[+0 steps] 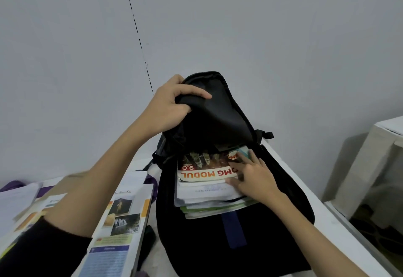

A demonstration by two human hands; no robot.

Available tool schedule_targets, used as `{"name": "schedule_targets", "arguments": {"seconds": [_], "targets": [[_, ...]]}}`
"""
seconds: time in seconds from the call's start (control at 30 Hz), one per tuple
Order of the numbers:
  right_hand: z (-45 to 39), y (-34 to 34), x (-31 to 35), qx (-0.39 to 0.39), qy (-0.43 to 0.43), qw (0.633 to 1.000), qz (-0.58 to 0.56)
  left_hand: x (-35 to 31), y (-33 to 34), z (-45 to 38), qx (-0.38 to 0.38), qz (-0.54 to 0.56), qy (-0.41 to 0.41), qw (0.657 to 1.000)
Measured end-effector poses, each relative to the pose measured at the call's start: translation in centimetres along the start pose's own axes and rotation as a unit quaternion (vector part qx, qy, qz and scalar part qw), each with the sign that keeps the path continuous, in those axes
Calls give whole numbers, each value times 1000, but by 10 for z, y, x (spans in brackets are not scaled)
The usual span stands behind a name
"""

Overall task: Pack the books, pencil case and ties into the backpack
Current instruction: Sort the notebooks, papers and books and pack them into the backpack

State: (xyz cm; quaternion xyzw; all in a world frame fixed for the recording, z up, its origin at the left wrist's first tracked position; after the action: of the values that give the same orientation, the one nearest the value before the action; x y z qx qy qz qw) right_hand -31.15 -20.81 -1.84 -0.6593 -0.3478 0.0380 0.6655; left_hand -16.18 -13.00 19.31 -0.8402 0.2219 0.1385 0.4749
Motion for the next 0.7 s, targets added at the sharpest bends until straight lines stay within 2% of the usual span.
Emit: {"name": "schedule_targets", "arguments": {"seconds": [0.33, 0.43, 0.5, 0.57, 0.63, 0.7], "targets": [[2, -4, -3, -52, 17, 996, 75, 8, 5, 0, -5, 12, -31, 999], [3, -6, -4, -75, 5, 996, 41, 14, 7, 8, -2, 18, -54, 998], [6, -14, 4, -143, -38, 989, -25, 21, 8, 18, 10, 22, -75, 997], [14, -29, 25, -240, -104, 960, -101, 35, 9, 31, 27, 12, -99, 995], [28, -45, 53, -333, -178, 914, -150, 51, 15, 47, 62, 30, -128, 989], [39, -55, 88, -382, -237, 875, -181, 71, 22, 72, 124, 72, -162, 976]]}}
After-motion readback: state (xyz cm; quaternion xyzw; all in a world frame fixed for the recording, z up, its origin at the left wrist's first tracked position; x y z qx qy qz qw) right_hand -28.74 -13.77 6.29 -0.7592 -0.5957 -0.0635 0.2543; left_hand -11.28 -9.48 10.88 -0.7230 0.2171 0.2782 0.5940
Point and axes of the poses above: each hand's wrist, its own z-axis away from the middle knuckle, its own y-axis out of the palm, x = y × z, the point moved 7 cm from there along -z, towards the middle knuckle, and after that the axes turned 10 degrees about -z, right-handed, at the moved point
